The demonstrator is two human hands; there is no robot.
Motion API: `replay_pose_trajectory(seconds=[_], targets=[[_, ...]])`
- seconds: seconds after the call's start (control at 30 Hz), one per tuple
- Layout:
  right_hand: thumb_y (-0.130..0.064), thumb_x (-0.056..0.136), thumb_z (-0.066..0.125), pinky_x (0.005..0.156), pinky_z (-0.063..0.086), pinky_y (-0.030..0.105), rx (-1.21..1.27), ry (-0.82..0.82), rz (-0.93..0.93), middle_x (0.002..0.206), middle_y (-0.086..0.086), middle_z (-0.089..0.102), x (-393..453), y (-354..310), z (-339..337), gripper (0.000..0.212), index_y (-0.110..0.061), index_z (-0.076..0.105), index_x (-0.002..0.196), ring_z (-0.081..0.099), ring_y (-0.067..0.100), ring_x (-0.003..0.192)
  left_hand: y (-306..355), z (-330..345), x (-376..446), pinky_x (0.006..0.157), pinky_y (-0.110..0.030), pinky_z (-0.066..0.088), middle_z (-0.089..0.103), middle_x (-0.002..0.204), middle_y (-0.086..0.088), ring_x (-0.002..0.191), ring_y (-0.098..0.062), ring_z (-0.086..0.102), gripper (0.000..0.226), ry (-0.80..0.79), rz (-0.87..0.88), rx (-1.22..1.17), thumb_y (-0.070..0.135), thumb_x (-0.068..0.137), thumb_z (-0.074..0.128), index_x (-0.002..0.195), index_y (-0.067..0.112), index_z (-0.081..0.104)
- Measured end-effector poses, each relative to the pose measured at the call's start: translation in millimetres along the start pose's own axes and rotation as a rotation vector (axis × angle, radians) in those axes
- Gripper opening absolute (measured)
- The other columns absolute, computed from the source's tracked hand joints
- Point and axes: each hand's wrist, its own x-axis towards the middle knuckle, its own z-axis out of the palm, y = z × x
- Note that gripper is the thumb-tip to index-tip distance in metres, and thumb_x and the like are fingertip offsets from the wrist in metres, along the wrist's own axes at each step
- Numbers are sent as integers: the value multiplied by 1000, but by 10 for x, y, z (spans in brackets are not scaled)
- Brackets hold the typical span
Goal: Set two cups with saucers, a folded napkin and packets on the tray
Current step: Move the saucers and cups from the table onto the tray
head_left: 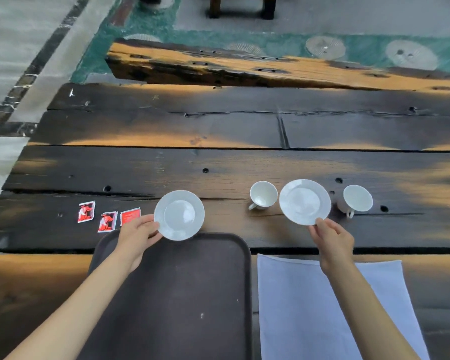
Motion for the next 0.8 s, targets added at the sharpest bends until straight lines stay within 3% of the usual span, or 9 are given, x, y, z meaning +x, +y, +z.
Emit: replay_pose_trajectory(seconds=[0.17, 0.3, 0.37, 0.47, 0.7, 0.8], targets=[[-12, 93, 72, 93, 53, 30, -33, -113, 48, 106, 3, 76, -717, 385, -16, 8, -20, 69, 93, 74, 16, 99, -299, -745, -188, 89, -35, 54, 72, 115, -8, 110, -21, 67, 26, 57, -62, -48, -1, 95, 60, 118, 5, 69], [-8, 94, 70, 96, 52, 32, -51, -149, 108, 109, 5, 75, -1122, 784, 134, 9, -16, 67, 98, 76, 14, 94, -593, -1203, -272, 84, -32, 55, 71, 109, -2, 102, -16, 66, 20, 106, -97, -54, -1, 95, 60, 103, 14, 70], [-6, 94, 69, 98, 52, 32, -62, -174, 152, 115, 8, 73, -1259, 998, 250, 10, -14, 66, 99, 73, 17, 101, -726, -1365, -287, 80, -30, 56, 70, 106, -1, 98, -15, 67, 20, 148, -112, -36, -1, 95, 61, 101, 16, 69], [-6, 94, 69, 99, 51, 31, -108, -203, 214, 122, 10, 70, -1420, 1326, 435, 10, -8, 66, 103, 70, 19, 107, -897, -1535, -283, 81, -31, 56, 70, 105, -5, 95, -15, 67, 19, 184, -150, -28, -3, 93, 62, 102, 14, 68], [-6, 94, 69, 94, 54, 30, -243, -271, 270, 118, 13, 71, -1623, 1922, 908, 9, -4, 69, 102, 69, 19, 107, -1142, -1643, -228, 87, -35, 56, 71, 103, -12, 96, -22, 69, 23, 181, -209, -64, -10, 90, 57, 98, 9, 69], [-4, 94, 68, 92, 54, 29, -264, -256, 306, 117, 16, 71, -1623, 2053, 1054, 10, -2, 68, 104, 69, 21, 107, -1158, -1650, -157, 79, -32, 57, 72, 100, -10, 96, -22, 69, 24, 180, -209, -64, -9, 89, 58, 93, 12, 69]])
